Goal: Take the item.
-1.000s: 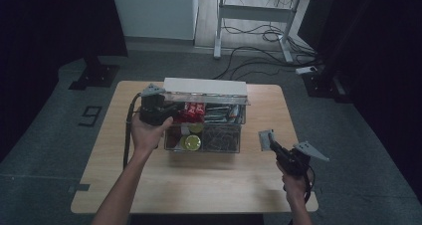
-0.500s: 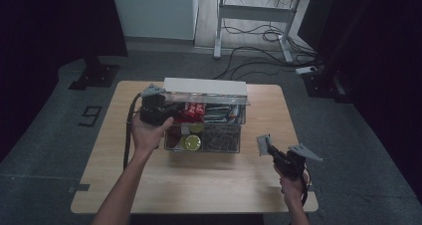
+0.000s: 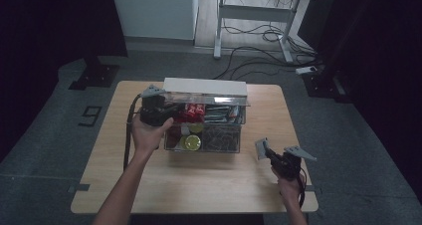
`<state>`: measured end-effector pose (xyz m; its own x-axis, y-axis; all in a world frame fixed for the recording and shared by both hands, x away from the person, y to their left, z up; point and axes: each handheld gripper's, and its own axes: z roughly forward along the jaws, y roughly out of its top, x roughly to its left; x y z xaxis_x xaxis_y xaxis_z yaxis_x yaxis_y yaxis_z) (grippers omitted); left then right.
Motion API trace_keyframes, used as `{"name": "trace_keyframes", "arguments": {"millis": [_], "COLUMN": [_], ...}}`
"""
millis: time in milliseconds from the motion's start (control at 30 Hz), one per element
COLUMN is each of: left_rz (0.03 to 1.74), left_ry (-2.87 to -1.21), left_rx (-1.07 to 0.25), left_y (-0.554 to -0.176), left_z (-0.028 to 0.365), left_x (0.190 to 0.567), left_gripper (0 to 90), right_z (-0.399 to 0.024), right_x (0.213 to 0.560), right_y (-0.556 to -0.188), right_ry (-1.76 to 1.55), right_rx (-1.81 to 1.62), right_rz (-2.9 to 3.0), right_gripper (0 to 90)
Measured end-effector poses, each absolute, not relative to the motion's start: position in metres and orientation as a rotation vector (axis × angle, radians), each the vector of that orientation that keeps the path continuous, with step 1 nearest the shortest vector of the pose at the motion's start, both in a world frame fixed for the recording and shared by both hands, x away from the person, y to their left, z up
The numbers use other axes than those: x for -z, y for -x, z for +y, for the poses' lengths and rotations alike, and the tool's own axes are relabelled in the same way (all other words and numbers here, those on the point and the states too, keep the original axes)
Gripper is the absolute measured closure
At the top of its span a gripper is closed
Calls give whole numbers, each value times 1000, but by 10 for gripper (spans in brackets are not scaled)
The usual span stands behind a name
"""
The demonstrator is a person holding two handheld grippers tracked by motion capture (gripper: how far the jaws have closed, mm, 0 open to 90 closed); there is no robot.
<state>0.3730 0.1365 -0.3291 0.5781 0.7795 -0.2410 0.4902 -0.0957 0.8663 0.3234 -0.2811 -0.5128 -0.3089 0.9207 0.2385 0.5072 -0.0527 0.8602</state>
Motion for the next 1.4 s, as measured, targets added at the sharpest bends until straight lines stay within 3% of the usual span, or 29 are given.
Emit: {"name": "trace_keyframes", "arguments": {"millis": [467, 900, 1400], "left_rz": [1052, 1055, 1051], "left_ry": [-1757, -1761, -1756], "left_rx": [-342, -340, -346], "left_y": [-373, -374, -372], "left_z": [135, 133, 135], "left_x": [332, 334, 335], "left_gripper": [897, 897, 895], "right_z": [-299, -315, -314], "right_x": [527, 544, 545], "right_y": [-331, -339, -340], "right_ry": [-1595, -1685, -1715], "right_rx": [-1312, -1183, -1047], "right_rz": [1781, 1780, 1735], "right_gripper": [878, 801, 548]}}
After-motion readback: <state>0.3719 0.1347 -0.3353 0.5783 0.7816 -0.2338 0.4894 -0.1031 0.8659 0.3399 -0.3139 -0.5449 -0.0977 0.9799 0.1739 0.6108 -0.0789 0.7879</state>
